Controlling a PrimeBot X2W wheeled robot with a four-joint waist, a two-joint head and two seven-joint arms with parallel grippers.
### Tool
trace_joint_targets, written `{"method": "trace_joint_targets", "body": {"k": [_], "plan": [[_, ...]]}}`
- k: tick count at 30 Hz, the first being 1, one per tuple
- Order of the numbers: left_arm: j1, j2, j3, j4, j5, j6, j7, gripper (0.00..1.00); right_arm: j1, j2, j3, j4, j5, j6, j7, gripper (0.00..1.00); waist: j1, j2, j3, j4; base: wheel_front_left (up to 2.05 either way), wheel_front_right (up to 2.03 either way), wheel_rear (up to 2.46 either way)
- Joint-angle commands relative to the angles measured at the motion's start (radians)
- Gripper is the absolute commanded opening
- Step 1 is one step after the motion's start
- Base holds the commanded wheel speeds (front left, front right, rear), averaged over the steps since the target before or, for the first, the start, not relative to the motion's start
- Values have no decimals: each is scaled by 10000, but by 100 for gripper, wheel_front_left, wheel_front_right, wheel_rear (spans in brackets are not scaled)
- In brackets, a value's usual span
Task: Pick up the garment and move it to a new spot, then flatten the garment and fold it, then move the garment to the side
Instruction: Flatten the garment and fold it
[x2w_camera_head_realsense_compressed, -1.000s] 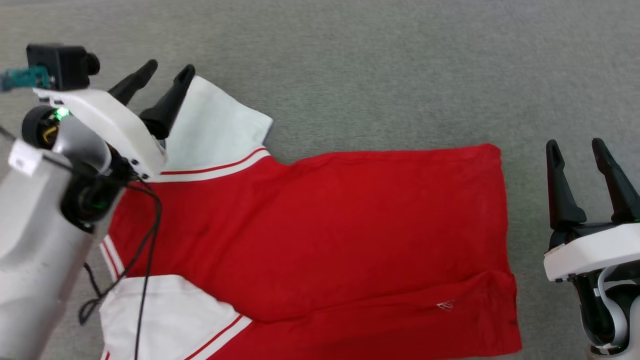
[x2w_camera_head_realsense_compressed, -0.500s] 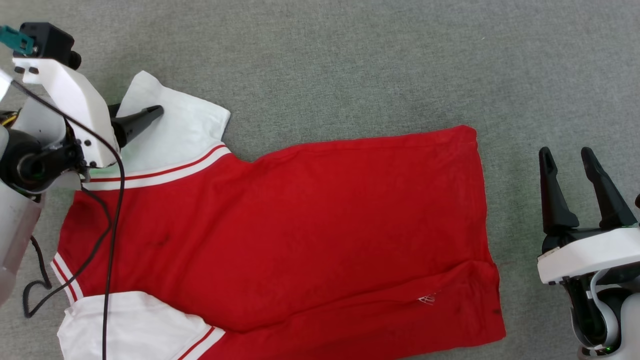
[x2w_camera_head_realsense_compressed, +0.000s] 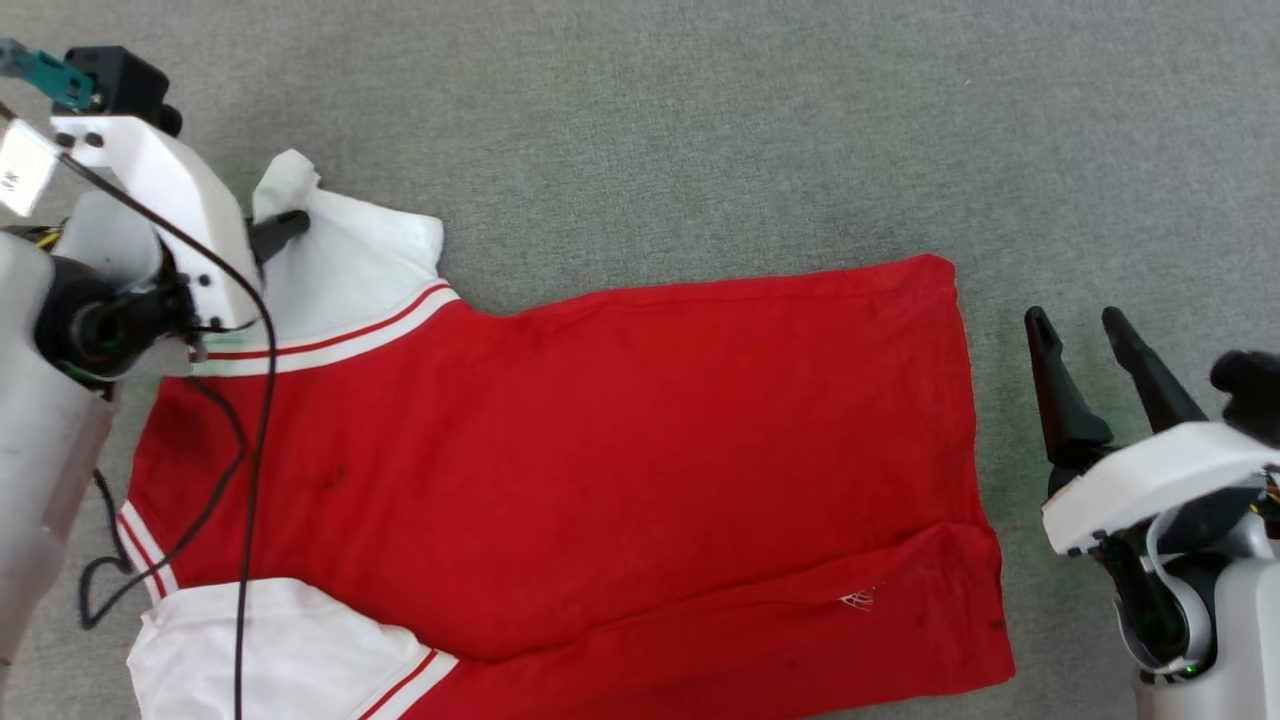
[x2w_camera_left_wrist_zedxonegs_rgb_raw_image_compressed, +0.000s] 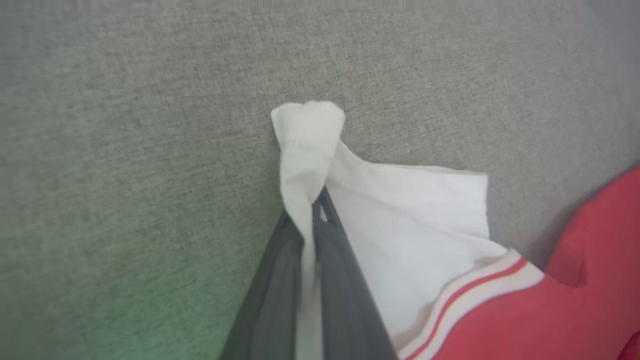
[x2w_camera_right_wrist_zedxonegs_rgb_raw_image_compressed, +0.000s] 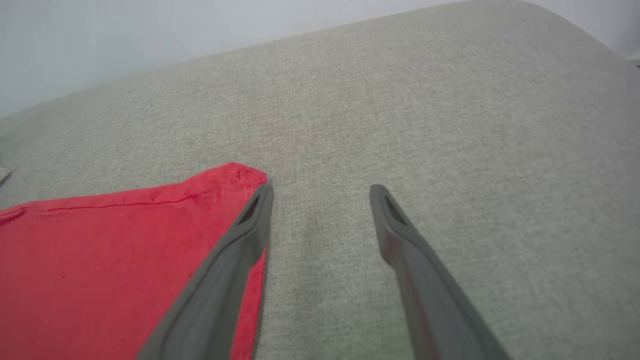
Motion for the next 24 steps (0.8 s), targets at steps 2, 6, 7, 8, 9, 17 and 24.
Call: {"method": "trace_joint_targets", "body": {"k": [2, 6, 7, 8, 9, 17, 24], "plan": [[54, -154, -74, -63, 171, -41, -362, 0, -470, 21, 59, 352, 4, -8, 641, 100, 0, 0, -156, 199, 0, 0, 0], [-136, -284, -167, -344, 462, -44, -873, 0, -1139, -165, -19, 1017, -43, -8, 2079, 100, 0, 0, -312, 599, 0, 0, 0], [-180, -325, -183, -437, 501, -39, -987, 0, -1329, -256, 25, 1114, -51, -8, 2413, 100, 0, 0, -327, 709, 0, 0, 0], [-195, -388, -195, -514, 507, -41, -1072, 0, -1507, -322, 50, 1196, -24, -8, 2725, 100, 0, 0, -338, 819, 0, 0, 0], [-209, -428, -223, -625, 563, -45, -1170, 0, -1680, -416, 111, 1283, 6, -8, 3072, 100, 0, 0, -341, 931, 0, 0, 0], [-92, -658, -389, -1312, 606, -59, -1661, 0, -2703, -1246, 917, 1898, -141, -8, 5874, 100, 0, 0, -232, 1568, 0, 0, 0], [131, -622, -437, -1562, 480, -70, -1991, 0, -2638, -1485, 1170, 2568, -133, -6, 8332, 7, 0, 0, -139, 1848, 0, 0, 0]]}}
